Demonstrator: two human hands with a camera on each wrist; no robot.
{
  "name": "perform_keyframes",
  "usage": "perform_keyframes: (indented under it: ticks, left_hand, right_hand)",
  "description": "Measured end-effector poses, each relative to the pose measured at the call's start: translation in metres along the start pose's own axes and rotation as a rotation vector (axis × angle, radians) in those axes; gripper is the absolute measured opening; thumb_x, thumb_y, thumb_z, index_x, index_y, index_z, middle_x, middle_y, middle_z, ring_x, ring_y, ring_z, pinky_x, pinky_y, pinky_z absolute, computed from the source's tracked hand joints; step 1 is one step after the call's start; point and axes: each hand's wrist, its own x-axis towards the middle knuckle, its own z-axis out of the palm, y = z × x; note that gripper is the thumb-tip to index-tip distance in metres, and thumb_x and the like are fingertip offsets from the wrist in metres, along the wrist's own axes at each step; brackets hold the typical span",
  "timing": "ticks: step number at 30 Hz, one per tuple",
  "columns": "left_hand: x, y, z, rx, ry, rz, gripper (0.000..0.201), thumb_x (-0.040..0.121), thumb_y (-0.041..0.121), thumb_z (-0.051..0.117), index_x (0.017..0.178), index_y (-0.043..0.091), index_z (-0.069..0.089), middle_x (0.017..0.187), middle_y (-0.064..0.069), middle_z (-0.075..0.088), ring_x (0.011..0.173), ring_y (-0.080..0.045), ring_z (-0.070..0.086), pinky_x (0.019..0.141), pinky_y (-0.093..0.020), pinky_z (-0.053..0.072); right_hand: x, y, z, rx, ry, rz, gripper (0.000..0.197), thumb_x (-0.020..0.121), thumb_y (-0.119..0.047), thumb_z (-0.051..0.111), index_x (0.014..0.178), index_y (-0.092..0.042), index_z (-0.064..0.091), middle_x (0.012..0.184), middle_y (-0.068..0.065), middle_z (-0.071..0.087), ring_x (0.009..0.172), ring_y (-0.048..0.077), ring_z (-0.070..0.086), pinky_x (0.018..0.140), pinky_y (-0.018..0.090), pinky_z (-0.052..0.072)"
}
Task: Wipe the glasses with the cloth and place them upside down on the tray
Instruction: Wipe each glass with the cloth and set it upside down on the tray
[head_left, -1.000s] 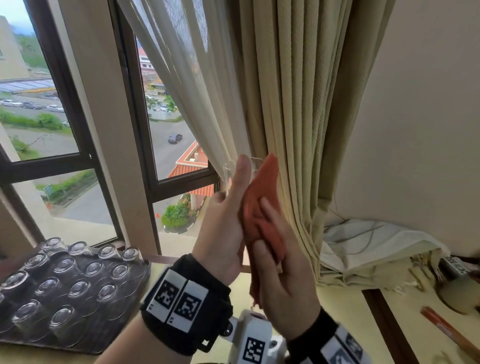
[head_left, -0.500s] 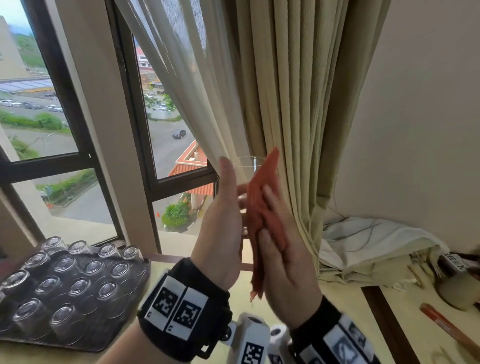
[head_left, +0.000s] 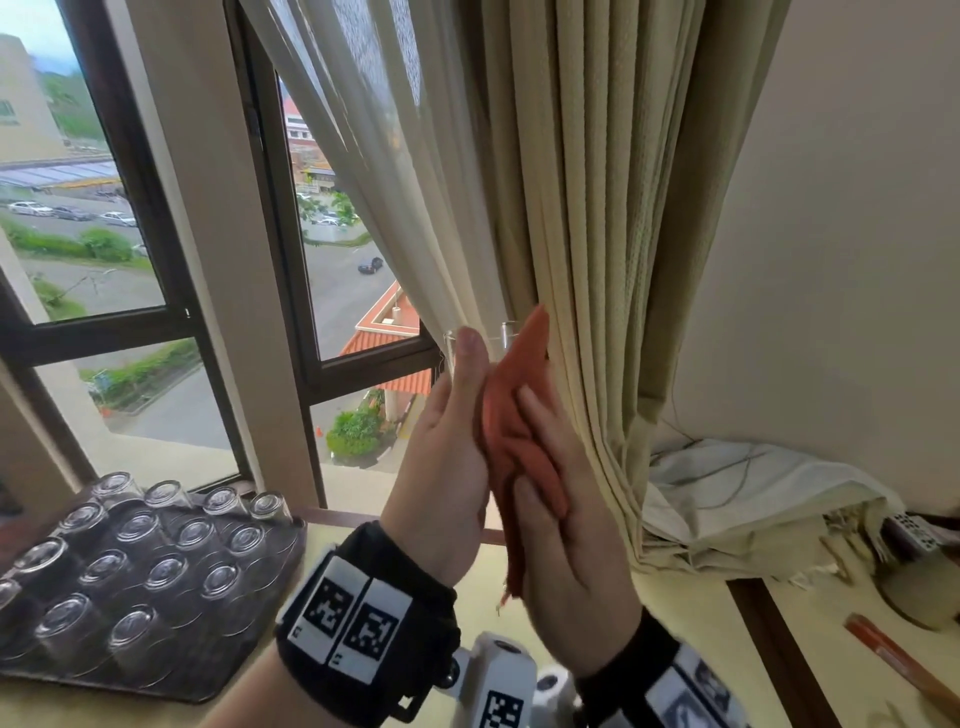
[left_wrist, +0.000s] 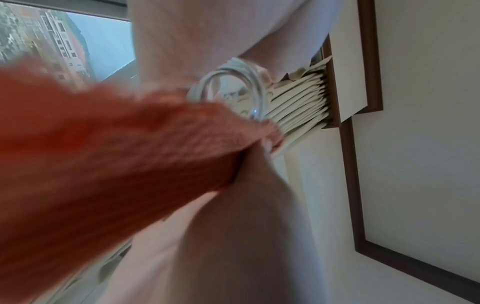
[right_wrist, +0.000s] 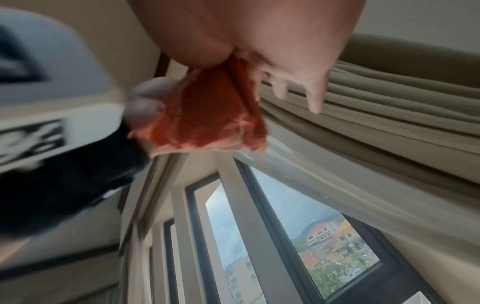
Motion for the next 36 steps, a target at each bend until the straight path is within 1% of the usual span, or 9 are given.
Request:
perform_keyframes:
  ticks: [5, 9, 13, 16, 19, 22, 25, 33, 36]
  left_hand:
    - [0.000, -0.004, -0.007, 0.114, -0.031, 0.028, 0.080, 0.089, 0.086, 0.053, 0.127, 0.018, 0.071, 0.101, -0.013, 0.074, 0.086, -0.024, 0.072, 0.083, -0.043, 0.059]
    - [-0.008, -0.004, 0.006, 0.034, -0.066, -0.049, 0.076, 0.086, 0.082, 0.055, 0.119, 0.016, 0.073, 0.090, -0.008, 0.068, 0.075, -0.019, 0.066, 0.063, -0.033, 0.056]
    - [0.000, 0.000, 0.003, 0.011, 0.005, 0.014, 0.097, 0.072, 0.090, 0.068, 0.131, 0.013, 0.069, 0.121, -0.018, 0.077, 0.111, -0.035, 0.076, 0.101, -0.053, 0.058]
    - [0.009, 0.006, -0.005, 0.091, 0.093, 0.048, 0.125, 0.050, 0.088, 0.086, 0.138, 0.005, 0.059, 0.115, -0.019, 0.077, 0.097, -0.033, 0.080, 0.091, -0.050, 0.060]
    - [0.010, 0.006, -0.008, 0.130, 0.116, 0.056, 0.103, 0.061, 0.083, 0.086, 0.127, 0.006, 0.069, 0.101, -0.009, 0.081, 0.089, -0.026, 0.080, 0.090, -0.050, 0.060]
    - [0.003, 0.001, 0.004, 0.135, 0.046, 0.013, 0.068, 0.093, 0.077, 0.062, 0.111, 0.014, 0.081, 0.107, -0.014, 0.081, 0.099, -0.025, 0.076, 0.100, -0.056, 0.058]
    - [0.002, -0.004, 0.012, 0.116, 0.039, -0.031, 0.064, 0.103, 0.073, 0.041, 0.094, 0.027, 0.085, 0.105, -0.010, 0.080, 0.099, -0.026, 0.076, 0.096, -0.051, 0.057]
    - [0.011, 0.004, 0.002, 0.135, 0.142, 0.032, 0.070, 0.099, 0.076, 0.039, 0.119, 0.021, 0.077, 0.115, -0.023, 0.076, 0.111, -0.043, 0.073, 0.103, -0.060, 0.058]
    - [0.011, -0.004, 0.004, 0.155, 0.127, -0.004, 0.068, 0.103, 0.073, 0.037, 0.115, 0.021, 0.080, 0.099, -0.008, 0.079, 0.092, -0.025, 0.074, 0.082, -0.045, 0.062]
  right_hand:
    - [0.003, 0.012, -0.001, 0.062, 0.134, 0.294, 0.043, 0.109, -0.044, 0.037, 0.150, -0.040, 0.049, 0.141, -0.009, 0.065, 0.129, 0.021, 0.064, 0.110, 0.055, 0.050]
    - [0.034, -0.002, -0.011, 0.141, 0.181, 0.227, 0.047, 0.109, -0.042, 0.038, 0.155, -0.034, 0.046, 0.149, -0.005, 0.060, 0.132, 0.019, 0.063, 0.107, 0.050, 0.054]
    - [0.010, -0.005, -0.002, 0.031, 0.020, 0.045, 0.053, 0.111, -0.016, 0.041, 0.161, -0.031, 0.036, 0.169, -0.005, 0.036, 0.156, 0.023, 0.036, 0.124, 0.047, 0.038]
    - [-0.015, 0.013, 0.001, -0.019, -0.007, 0.109, 0.055, 0.110, -0.029, 0.042, 0.162, -0.041, 0.032, 0.168, -0.011, 0.037, 0.159, 0.022, 0.027, 0.127, 0.048, 0.030]
    - [-0.003, 0.016, -0.001, 0.048, 0.061, 0.309, 0.051, 0.108, -0.052, 0.039, 0.158, -0.042, 0.040, 0.146, 0.007, 0.062, 0.136, 0.039, 0.057, 0.111, 0.064, 0.046]
    - [0.031, 0.011, -0.010, 0.068, 0.180, 0.321, 0.045, 0.108, -0.045, 0.039, 0.150, -0.035, 0.051, 0.134, -0.007, 0.070, 0.125, 0.015, 0.067, 0.110, 0.050, 0.051]
    - [0.049, 0.005, -0.015, 0.097, 0.188, 0.193, 0.047, 0.110, -0.035, 0.038, 0.156, -0.028, 0.045, 0.151, -0.003, 0.059, 0.140, 0.018, 0.056, 0.116, 0.054, 0.045]
    - [-0.003, 0.023, -0.002, -0.017, 0.044, 0.108, 0.057, 0.110, -0.017, 0.042, 0.165, -0.031, 0.029, 0.167, -0.013, 0.038, 0.154, 0.009, 0.036, 0.123, 0.023, 0.033]
    - [0.024, 0.022, -0.006, 0.047, 0.153, 0.278, 0.051, 0.110, -0.037, 0.038, 0.160, -0.028, 0.040, 0.153, -0.009, 0.056, 0.143, 0.013, 0.052, 0.120, 0.045, 0.043]
